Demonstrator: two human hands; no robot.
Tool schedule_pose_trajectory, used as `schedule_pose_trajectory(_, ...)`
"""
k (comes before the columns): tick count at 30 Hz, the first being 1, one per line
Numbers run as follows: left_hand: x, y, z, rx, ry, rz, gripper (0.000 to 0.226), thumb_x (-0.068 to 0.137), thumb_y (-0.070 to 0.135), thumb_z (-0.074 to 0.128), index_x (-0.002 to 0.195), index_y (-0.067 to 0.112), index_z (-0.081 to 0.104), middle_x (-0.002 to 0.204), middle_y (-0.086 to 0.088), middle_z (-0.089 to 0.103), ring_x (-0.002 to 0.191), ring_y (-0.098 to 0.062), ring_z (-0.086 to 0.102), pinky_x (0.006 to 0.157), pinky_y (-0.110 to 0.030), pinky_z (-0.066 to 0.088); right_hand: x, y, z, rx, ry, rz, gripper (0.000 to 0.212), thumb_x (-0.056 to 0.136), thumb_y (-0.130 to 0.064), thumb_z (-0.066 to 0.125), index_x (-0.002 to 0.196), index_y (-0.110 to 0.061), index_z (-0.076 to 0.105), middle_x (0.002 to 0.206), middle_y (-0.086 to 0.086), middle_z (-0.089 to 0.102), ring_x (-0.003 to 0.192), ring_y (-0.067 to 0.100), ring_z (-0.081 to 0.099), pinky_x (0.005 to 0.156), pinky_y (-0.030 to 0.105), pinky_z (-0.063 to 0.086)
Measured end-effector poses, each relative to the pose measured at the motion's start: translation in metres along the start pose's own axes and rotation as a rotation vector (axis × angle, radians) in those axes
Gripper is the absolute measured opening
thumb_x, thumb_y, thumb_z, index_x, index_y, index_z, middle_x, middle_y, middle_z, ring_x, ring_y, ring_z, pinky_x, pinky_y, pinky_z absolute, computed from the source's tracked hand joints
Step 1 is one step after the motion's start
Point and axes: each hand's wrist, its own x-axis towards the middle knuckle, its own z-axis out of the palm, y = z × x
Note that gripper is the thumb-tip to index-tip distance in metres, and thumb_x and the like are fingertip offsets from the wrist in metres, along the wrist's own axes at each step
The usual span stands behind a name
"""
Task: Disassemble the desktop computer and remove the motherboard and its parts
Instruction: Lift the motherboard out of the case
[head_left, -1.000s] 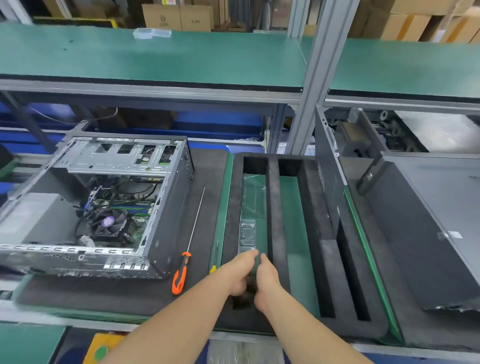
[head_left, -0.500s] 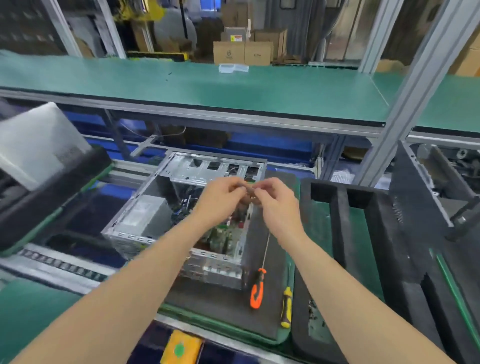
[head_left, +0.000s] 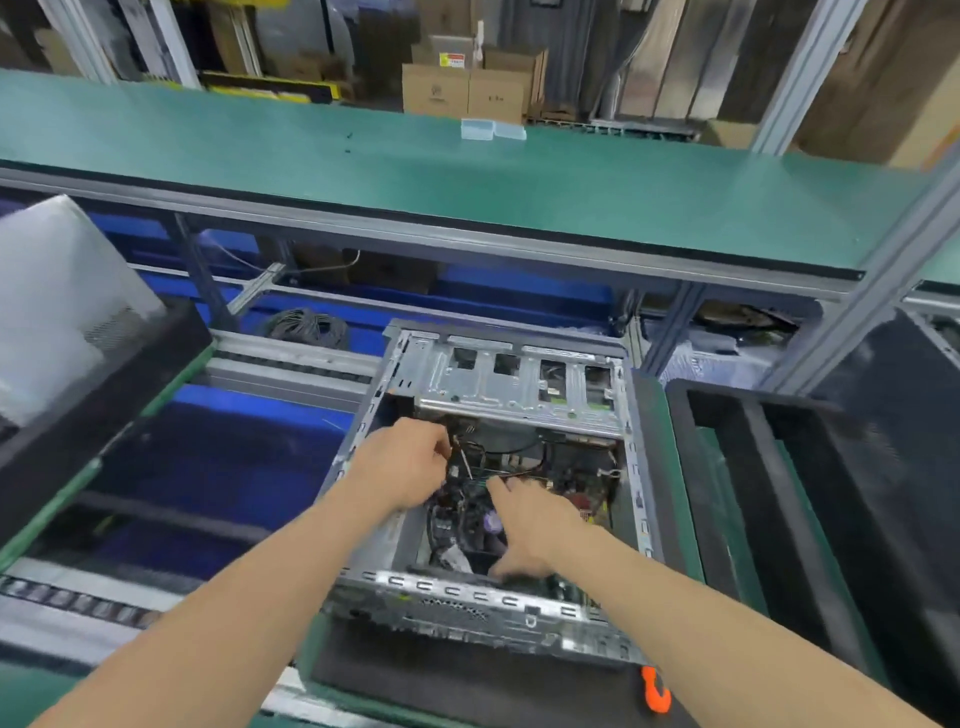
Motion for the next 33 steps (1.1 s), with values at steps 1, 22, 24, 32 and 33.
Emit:
schedule_pose_trajectory(1,0.002,-0.004,0.006,-0.004,0.015,0.001,0.032,0.088,0.03,0.044,0.103,0.035,0.072,0.104,0.003,0.073,0.09,-0.027,0.069,0.082,-0.039,0.058,0.004,-0.003,0.002,0.013,0.01,0.013,0.111,0.068,-0.054,0.089,0.15,-0.011,0.028,0.138,0.013,0.05,0.125,0.037,0.051,0.095,0.049,0.053)
schedule_pose_trajectory(22,0.013,-0.011,0.019,0.129,0.057,0.076,0.033,0.089,0.041,0.042,0.112,0.03,0.062,0.075,0.006,0.058,0.063,-0.024,0.053,0.058,-0.035,0.038,0.026,0.014,-0.01,0.268,0.205,0.09,0.12,0.061,-0.036,0.095,0.159,-0.023,0.027,0.15,0.01,0.043,0.136,0.034,0.046,0.105,0.042,0.051)
schedule_pose_trajectory(24,0.013,-0.01,0.019,0.106,0.063,0.053,0.038,0.087,0.041,0.044,0.12,0.028,0.059,0.083,0.004,0.065,0.064,-0.024,0.054,0.059,-0.035,0.039,0.033,0.016,-0.013,0.283,0.202,0.107,0.122,0.062,-0.033,0.096,0.161,-0.022,0.026,0.158,0.013,0.033,0.141,0.036,0.042,0.11,0.041,0.048)
schedule_pose_trajectory(32,0.004,-0.007,0.012,0.037,0.118,0.105,0.022,0.089,0.035,0.06,0.104,0.029,0.045,0.104,0.008,0.051,0.08,-0.016,0.055,0.065,-0.032,0.042,0.029,0.016,-0.007,0.046,0.298,0.048,0.119,0.066,-0.052,0.091,0.159,-0.017,0.027,0.149,0.004,0.042,0.136,0.03,0.045,0.11,0.045,0.045)
schedule_pose_trajectory(33,0.004,-0.006,0.012,0.054,0.131,0.153,0.018,0.09,0.033,0.061,0.103,0.031,0.049,0.108,0.007,0.049,0.087,-0.016,0.055,0.071,-0.031,0.043,0.026,0.015,-0.007,0.002,0.317,0.034,0.115,0.066,-0.056,0.09,0.156,-0.016,0.03,0.146,0.004,0.044,0.133,0.028,0.047,0.107,0.043,0.047)
